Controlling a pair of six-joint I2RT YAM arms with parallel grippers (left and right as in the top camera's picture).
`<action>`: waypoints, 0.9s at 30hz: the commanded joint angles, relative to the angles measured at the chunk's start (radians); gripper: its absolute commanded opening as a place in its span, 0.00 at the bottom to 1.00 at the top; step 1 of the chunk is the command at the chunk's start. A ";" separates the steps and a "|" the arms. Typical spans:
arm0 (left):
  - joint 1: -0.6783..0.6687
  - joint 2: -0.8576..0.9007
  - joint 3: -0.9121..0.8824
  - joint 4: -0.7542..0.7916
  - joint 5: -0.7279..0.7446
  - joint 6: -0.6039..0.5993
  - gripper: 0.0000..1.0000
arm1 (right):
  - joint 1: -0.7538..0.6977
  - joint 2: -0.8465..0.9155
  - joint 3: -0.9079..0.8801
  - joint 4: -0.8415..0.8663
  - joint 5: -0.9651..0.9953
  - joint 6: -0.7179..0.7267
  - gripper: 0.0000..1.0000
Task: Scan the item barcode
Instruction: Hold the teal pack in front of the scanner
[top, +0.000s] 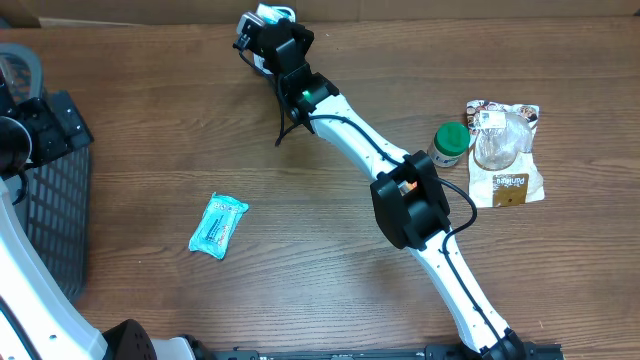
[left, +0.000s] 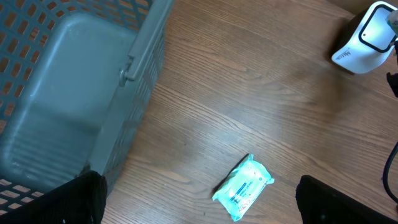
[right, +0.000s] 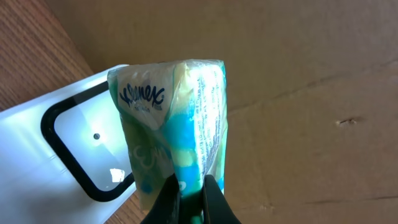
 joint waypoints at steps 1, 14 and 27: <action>-0.002 0.004 0.010 0.001 0.011 0.016 1.00 | -0.020 -0.001 0.001 0.008 -0.032 -0.011 0.04; -0.002 0.004 0.010 0.001 0.010 0.016 0.99 | -0.030 0.000 0.000 -0.003 -0.105 -0.153 0.04; -0.002 0.004 0.010 0.001 0.011 0.016 1.00 | -0.030 0.000 0.000 -0.045 -0.106 -0.209 0.04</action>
